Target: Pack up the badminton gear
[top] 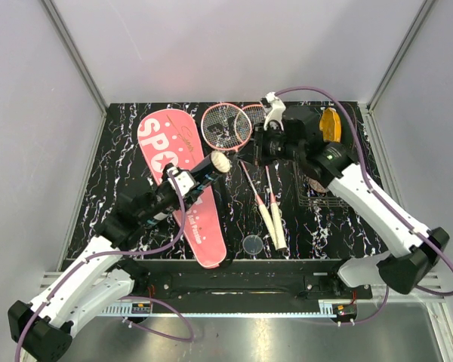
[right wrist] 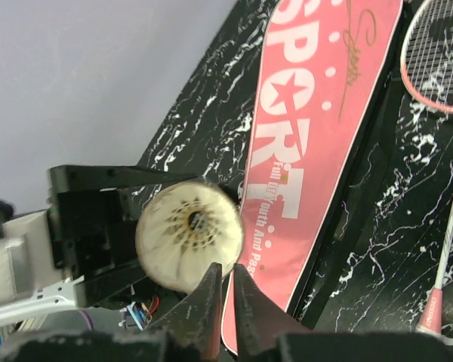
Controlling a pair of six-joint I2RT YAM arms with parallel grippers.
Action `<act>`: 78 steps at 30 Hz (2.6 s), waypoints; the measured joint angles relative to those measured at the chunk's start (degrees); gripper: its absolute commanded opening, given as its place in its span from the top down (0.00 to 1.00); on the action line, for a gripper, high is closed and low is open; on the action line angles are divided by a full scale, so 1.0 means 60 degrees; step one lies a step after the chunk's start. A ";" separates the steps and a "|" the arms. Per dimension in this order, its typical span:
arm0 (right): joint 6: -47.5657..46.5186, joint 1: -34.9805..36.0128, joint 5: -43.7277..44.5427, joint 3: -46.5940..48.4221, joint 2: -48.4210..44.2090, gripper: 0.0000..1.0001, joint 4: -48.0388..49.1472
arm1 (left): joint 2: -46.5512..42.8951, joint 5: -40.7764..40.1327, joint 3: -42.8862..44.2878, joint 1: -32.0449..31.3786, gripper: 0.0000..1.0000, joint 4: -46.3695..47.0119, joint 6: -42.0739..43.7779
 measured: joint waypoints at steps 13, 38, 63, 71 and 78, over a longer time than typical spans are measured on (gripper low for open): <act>0.0055 0.0051 0.1158 -0.0561 0.0637 0.49 -0.0233 | -0.0029 -0.1406 0.0004 -0.0029 1.00 0.0171 -0.0106; 0.0863 0.3748 0.2178 -0.5056 0.2535 0.58 -0.0484 | -0.0703 -0.5187 -0.0044 -0.0011 1.00 0.0969 -0.0168; -0.0302 0.2237 0.2871 -0.3552 0.0025 1.00 -0.0896 | -0.0080 -0.1169 -0.0051 -0.0007 1.00 0.0481 0.0204; -0.1282 0.1355 0.0441 -0.0699 -0.1173 1.00 -0.1053 | 0.0375 0.1315 -0.0040 -0.0018 1.00 -0.0153 0.0382; -0.1402 0.1311 -0.0747 0.0135 -0.0492 1.00 -0.1209 | 0.0353 0.2382 -0.0036 -0.0015 1.00 -0.0321 0.0393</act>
